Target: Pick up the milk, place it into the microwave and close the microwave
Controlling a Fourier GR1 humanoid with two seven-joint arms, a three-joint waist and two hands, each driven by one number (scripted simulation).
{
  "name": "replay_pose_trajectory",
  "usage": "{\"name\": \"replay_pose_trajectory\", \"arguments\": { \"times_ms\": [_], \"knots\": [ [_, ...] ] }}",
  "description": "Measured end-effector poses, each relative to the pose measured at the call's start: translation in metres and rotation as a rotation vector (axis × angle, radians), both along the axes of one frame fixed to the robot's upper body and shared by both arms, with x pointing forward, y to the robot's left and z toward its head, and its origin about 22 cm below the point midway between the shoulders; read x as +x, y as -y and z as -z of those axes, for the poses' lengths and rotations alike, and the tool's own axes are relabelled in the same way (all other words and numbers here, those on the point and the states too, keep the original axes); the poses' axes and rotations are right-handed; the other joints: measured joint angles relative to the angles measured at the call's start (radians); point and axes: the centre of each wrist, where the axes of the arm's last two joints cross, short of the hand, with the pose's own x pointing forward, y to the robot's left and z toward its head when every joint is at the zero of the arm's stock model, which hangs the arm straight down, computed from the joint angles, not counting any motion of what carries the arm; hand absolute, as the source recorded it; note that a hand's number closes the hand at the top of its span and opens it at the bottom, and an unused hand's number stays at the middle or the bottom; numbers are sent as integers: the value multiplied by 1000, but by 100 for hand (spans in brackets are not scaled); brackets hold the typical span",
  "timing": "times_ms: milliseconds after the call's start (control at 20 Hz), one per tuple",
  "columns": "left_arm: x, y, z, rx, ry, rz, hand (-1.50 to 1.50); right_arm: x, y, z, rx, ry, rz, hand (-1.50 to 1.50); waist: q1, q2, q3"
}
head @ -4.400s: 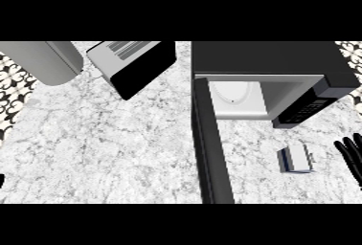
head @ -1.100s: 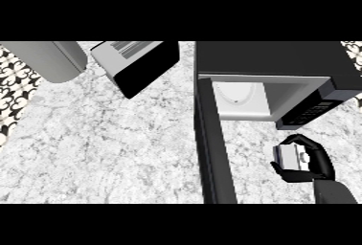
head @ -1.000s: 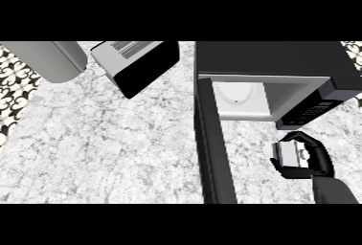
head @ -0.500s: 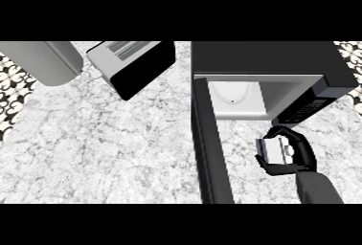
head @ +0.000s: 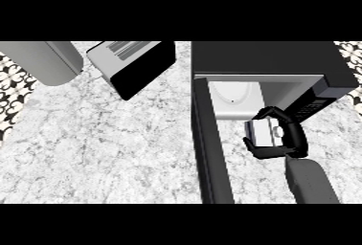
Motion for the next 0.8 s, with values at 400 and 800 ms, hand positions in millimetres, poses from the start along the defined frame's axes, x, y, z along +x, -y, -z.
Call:
{"name": "replay_pose_trajectory", "arguments": {
  "times_ms": [400, 800],
  "knots": [
    [0, -9, 0, -13, 4, 8, -150, 43, -38, -41, -137, 16, 57, 150, 10, 5, 1],
    [3, -12, 0, -14, 16, 22, -150, 89, -61, -55, -293, 1, 150, 150, 33, 14, 2]
  ]
}}
